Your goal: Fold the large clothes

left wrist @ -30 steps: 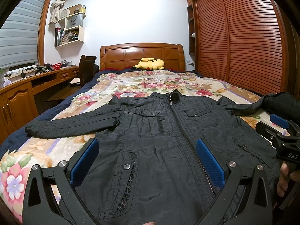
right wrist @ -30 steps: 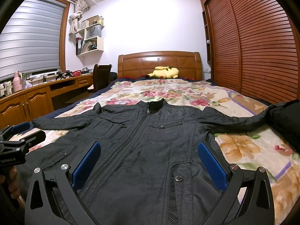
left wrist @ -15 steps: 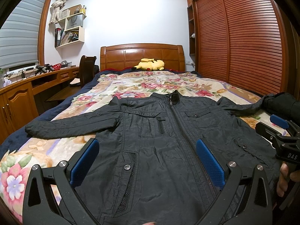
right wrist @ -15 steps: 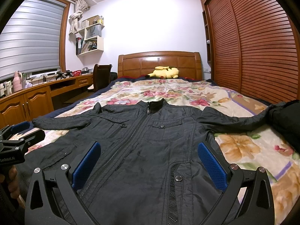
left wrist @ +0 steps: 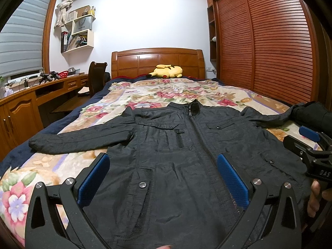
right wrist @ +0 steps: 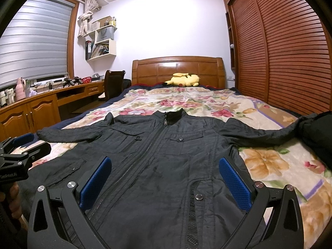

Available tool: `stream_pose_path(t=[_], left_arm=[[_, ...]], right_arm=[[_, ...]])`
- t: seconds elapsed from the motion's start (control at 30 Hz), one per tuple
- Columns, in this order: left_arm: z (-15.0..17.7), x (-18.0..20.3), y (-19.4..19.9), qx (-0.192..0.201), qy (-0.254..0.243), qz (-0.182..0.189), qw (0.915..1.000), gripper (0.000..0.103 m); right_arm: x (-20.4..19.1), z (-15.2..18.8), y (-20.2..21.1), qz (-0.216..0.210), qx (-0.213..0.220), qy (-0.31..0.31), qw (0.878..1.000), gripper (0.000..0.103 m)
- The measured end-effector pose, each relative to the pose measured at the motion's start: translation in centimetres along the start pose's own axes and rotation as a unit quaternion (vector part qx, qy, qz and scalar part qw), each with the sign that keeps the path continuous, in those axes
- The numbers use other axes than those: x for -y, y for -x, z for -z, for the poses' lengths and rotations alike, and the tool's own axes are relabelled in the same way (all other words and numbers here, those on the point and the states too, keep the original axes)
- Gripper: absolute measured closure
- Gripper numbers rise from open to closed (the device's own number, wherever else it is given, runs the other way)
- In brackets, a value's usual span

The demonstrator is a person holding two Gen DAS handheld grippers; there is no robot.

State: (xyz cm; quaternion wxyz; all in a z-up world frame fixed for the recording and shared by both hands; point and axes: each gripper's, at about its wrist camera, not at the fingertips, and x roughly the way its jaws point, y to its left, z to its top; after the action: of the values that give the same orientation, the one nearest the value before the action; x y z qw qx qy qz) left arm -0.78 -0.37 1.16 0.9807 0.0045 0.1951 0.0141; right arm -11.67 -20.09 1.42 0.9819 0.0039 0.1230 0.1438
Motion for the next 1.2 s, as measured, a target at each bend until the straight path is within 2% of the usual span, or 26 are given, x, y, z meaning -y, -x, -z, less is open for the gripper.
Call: stream_pose_path(t=[0.33,0.67,0.93,1.2], left_arm=[[-1.0,-3.2,0.7,-0.019,0.016,-0.019,0.9995,0.000],[-0.9,-7.7,1.4,-0.030,0.026,-0.035,0.9986,0.000],[-0.9,-11.3,1.1,-0.041,0.004,-0.075,0.9963,0.000],[-1.9,-15.2,-0.7,-0.063,-0.028,-0.101,0.9925,0.000]], right_arm=[[-1.5,-0.7,-1.0,-0.046,-0.012,0.014,0.999,0.000],[-0.8,-2.1,-2.4,-0.075,-0.009,0.045,0.996,0.000],[-1.5,-3.1,-4.6,-0.112,-0.017,0.058,0.992,0.001],[-2.9,-4.6,-8.9,-0.141,-0.032,0.077,0.987,0.003]])
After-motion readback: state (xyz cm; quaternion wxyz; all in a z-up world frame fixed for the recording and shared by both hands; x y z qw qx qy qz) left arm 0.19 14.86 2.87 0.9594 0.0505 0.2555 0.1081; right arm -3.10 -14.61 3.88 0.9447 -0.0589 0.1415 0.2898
